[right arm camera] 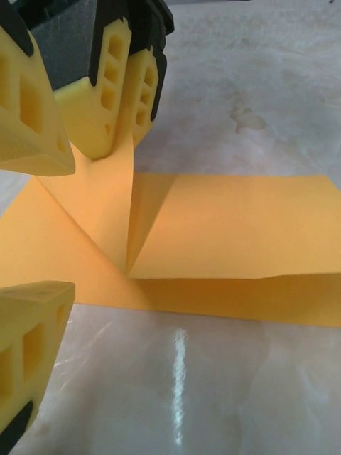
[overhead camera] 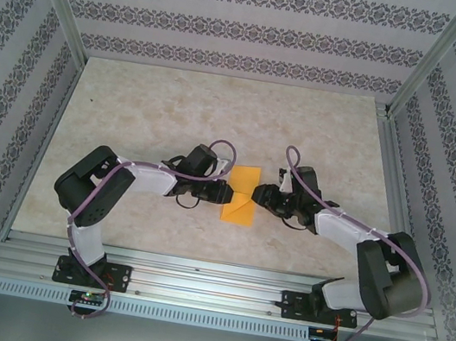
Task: Fold a paper plane with a square sheet of paper (fold left side to right side)
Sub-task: Fold the triangle a second time at the center of the table, then turn over the paper at the center of the table.
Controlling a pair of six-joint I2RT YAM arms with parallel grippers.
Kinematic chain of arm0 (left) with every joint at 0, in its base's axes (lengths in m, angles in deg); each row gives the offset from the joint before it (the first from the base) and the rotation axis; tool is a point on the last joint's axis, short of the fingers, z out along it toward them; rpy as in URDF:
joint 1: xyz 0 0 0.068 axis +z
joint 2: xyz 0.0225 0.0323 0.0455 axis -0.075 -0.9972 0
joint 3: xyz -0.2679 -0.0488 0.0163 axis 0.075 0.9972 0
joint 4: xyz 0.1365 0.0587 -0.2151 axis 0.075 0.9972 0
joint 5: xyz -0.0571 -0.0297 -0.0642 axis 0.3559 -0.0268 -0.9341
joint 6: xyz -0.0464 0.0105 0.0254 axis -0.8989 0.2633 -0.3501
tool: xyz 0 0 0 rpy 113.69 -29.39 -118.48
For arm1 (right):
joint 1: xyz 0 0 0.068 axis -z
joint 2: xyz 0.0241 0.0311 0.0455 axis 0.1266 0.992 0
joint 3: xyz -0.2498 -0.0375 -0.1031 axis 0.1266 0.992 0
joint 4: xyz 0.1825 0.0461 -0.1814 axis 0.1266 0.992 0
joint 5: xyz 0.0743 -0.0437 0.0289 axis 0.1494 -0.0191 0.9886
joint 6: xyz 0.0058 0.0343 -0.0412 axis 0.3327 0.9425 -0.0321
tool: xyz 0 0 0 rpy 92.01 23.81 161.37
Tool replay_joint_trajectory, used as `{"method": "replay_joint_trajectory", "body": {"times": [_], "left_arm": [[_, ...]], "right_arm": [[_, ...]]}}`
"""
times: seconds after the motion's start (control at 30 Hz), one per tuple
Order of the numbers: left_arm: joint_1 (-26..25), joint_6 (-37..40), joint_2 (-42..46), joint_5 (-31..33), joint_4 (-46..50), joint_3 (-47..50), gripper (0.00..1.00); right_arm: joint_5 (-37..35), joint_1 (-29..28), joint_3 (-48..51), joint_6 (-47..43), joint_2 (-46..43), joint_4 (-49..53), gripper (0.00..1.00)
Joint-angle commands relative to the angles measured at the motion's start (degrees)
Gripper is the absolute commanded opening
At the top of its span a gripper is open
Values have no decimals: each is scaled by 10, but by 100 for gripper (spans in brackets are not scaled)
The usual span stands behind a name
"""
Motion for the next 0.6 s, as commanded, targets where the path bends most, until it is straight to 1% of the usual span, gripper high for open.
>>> {"method": "replay_joint_trajectory", "body": {"times": [0.0, 0.2, 0.4, 0.5, 0.57], "left_arm": [[5, 1, 9, 7, -20, 0, 15], [7, 2, 11, 10, -21, 5, 12], [7, 4, 10, 13, -19, 6, 11], [8, 4, 10, 14, -20, 6, 11], [8, 3, 9, 15, -20, 6, 12]], "right_arm": [[38, 0, 9, 29, 23, -72, 45], [53, -10, 0, 53, 66, -115, 47], [62, -20, -12, 76, 104, -139, 47], [75, -26, -19, 91, 126, -159, 46], [77, -31, -24, 96, 136, -165, 43]]}}
